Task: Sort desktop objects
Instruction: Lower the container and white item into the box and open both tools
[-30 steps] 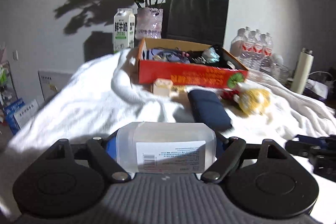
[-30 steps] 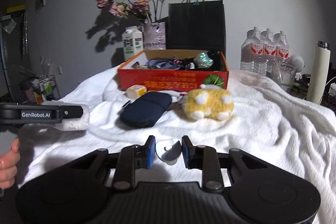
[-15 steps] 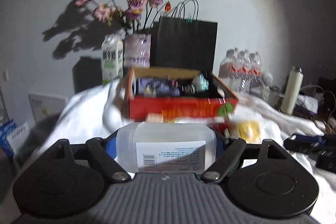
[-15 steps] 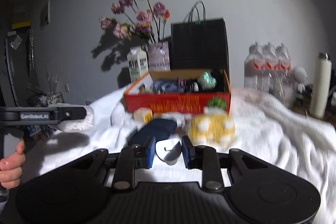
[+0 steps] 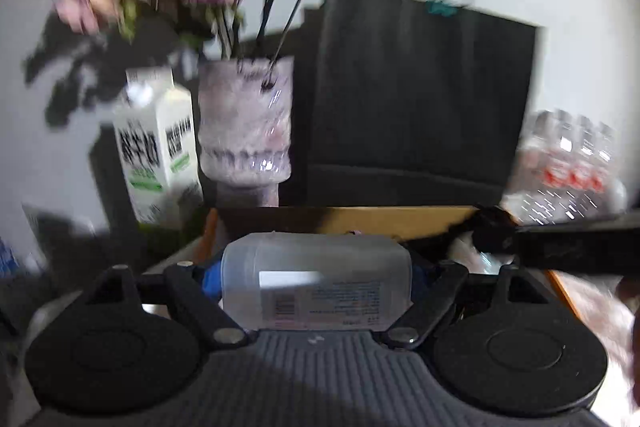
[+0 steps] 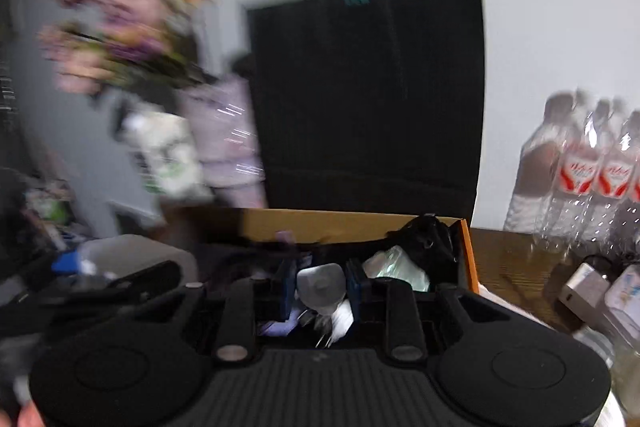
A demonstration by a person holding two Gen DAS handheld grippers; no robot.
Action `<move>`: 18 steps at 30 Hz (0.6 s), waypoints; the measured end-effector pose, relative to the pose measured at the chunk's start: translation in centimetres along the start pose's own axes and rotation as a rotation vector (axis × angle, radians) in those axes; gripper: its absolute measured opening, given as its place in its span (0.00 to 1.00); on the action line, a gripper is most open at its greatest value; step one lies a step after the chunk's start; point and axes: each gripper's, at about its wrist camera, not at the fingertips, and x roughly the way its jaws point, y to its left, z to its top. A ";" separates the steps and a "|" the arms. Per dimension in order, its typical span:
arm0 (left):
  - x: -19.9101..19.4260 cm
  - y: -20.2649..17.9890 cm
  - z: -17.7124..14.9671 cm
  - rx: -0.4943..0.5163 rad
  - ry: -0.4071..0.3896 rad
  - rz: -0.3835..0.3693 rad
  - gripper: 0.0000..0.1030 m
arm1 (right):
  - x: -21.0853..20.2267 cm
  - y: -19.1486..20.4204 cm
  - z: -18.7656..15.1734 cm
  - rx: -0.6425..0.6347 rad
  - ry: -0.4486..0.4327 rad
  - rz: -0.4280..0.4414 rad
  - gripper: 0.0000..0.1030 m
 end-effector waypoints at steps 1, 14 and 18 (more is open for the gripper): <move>1.5 0.1 0.2 -0.013 0.021 0.000 0.81 | 2.1 0.0 0.6 0.004 0.029 -0.007 0.25; 2.4 1.6 2.7 0.092 0.073 0.097 0.99 | 4.8 -2.1 2.8 0.074 0.050 -0.078 0.62; 0.4 2.2 2.9 0.073 0.187 0.160 0.99 | 2.0 -2.0 2.1 0.042 0.081 -0.113 0.66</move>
